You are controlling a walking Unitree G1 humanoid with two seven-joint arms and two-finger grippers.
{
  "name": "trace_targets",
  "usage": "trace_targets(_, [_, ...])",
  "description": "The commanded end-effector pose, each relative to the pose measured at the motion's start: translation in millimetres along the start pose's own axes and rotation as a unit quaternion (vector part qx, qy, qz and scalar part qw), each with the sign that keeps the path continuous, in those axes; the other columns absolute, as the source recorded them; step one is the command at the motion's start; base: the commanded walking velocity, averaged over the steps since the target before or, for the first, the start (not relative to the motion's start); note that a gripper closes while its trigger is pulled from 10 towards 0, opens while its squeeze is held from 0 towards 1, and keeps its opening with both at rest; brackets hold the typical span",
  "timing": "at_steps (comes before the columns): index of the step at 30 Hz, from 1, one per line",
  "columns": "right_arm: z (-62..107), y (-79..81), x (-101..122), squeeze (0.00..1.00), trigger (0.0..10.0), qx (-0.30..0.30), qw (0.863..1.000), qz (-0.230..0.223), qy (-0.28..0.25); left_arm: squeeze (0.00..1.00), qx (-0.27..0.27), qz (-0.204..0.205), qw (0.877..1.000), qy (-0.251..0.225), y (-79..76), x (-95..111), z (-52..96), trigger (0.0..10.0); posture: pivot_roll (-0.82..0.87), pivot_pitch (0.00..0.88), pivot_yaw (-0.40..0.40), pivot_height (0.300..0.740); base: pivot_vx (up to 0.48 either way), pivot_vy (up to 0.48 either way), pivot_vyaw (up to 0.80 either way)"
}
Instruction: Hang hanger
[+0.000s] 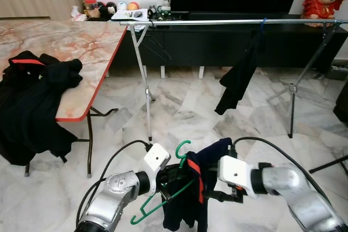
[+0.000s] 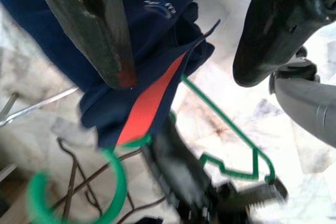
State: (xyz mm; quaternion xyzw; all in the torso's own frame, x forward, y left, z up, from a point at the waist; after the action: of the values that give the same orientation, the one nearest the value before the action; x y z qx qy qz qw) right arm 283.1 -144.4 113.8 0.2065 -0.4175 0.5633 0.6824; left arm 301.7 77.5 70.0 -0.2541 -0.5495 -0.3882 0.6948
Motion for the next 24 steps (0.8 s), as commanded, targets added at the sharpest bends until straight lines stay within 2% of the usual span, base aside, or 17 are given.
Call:
trace_targets(1, [11.1, -13.0, 1, 0.00, 10.0, -0.041, 0.999, 0.017, 0.009, 0.00, -0.006, -0.013, 1.000, -0.005, 0.0, 1, 1.6, 10.0, 0.09, 0.071, 0.009, 0.740, 0.000, 0.000, 0.00])
trace_targets(2, [11.1, -13.0, 1, 0.00, 10.0, -0.041, 0.999, 0.017, 0.009, 0.00, -0.006, -0.013, 1.000, -0.005, 0.0, 1, 1.6, 10.0, 0.09, 0.071, 0.009, 0.740, 0.000, 0.000, 0.00])
trace_targets(4, [20.7, -36.7, -20, 0.00, 10.0, -0.102, 0.988, 0.059, 0.098, 0.00, -0.021, -0.027, 0.999, 0.004, -2.8, -4, 3.9, 10.0, 0.08, 0.071, 0.010, 0.740, 0.000, 0.000, 0.00])
trace_targets(5, [20.7, -36.7, -20, 0.00, 10.0, -0.102, 0.988, 0.059, 0.098, 0.00, -0.021, -0.027, 0.999, 0.004, -2.8, -4, 3.9, 10.0, 0.08, 0.071, 0.010, 0.740, 0.000, 0.000, 0.00])
trace_targets(6, [22.9, -41.8, -28, 0.00, 10.0, -0.104, 0.983, 0.080, 0.132, 0.00, -0.030, -0.035, 0.999, 0.005, -4.0, -4, 4.8, 10.0, 0.08, 0.071, 0.010, 0.740, 0.000, 0.000, 0.00])
trace_targets(7, [21.8, -43.0, -29, 0.00, 10.0, -0.089, 0.982, 0.094, 0.137, 0.00, -0.040, -0.042, 0.998, 0.002, -5.2, -3, 6.2, 10.0, 0.09, 0.077, 0.009, 0.740, 0.000, 0.000, 0.00])
trace_targets(9, [18.8, -42.1, -19, 0.00, 10.0, -0.072, 0.988, 0.088, 0.100, 0.00, -0.048, -0.046, 0.998, -0.006, -7.4, -3, 8.1, 10.0, 0.08, 0.079, 0.008, 0.740, 0.000, 0.000, 0.00])
trace_targets(12, [18.1, -44.6, -19, 0.00, 10.0, -0.069, 0.987, 0.101, 0.101, 0.00, -0.051, -0.050, 0.997, -0.014, -8.7, -1, 8.5, 10.0, 0.09, 0.080, 0.008, 0.740, 0.000, 0.000, 0.00])
trace_targets(13, [18.0, -49.3, -23, 0.00, 10.0, -0.074, 0.982, 0.128, 0.118, 0.00, -0.058, -0.058, 0.996, -0.025, -10.4, 1, 8.7, 10.0, 0.09, 0.082, 0.007, 0.740, 0.000, 0.000, 0.00])
trace_targets(14, [17.9, -50.5, -24, 0.00, 10.0, -0.075, 0.981, 0.135, 0.122, 0.00, -0.060, -0.060, 0.996, -0.027, -10.8, 2, 8.8, 10.0, 0.09, 0.082, 0.007, 0.740, 0.000, 0.000, 0.00])
trace_targets(17, [13.8, -51.8, -19, 0.00, 10.0, -0.066, 0.985, 0.131, 0.088, 0.00, -0.074, -0.074, 0.994, -0.044, -14.2, 7, 10.2, 10.0, 0.09, 0.082, 0.007, 0.740, 0.000, 0.000, 0.00])
trace_targets(19, [10.9, -47.0, -9, 0.00, 10.0, -0.033, 0.994, 0.102, 0.030, 0.00, -0.089, -0.088, 0.991, -0.049, -17.0, 9, 11.9, 10.0, 0.09, 0.082, 0.005, 0.740, 0.000, 0.000, 0.00])
trace_targets(21, [10.6, -41.6, -1, 0.00, 10.0, 0.003, 0.996, 0.089, -0.005, 0.00, -0.103, -0.104, 0.988, -0.042, -19.1, 9, 13.4, 10.0, 0.09, 0.082, 0.005, 0.740, 0.000, 0.000, 0.00])
trace_targets(24, [10.5, -39.7, 3, 0.00, 10.0, 0.029, 0.995, 0.087, -0.024, 0.00, -0.119, -0.121, 0.985, -0.028, -20.1, 6, 13.6, 10.0, 0.10, 0.081, 0.001, 0.740, 0.000, 0.000, 0.00])
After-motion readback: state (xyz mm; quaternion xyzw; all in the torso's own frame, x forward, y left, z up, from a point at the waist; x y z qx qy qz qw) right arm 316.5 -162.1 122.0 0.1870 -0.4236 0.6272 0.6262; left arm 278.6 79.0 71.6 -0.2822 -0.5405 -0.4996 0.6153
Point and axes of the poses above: a point about 5 cm out from each wrist's last joint towards the gripper, its own z axis pointing back from the gripper into the wrist, its own x axis along the axis of the wrist's last joint, y = z × x, the point moved 2 cm from there along -z, pointing out of the wrist towards the gripper, and after that the axes turned 9 degrees about -z, right-handed, at the moved point
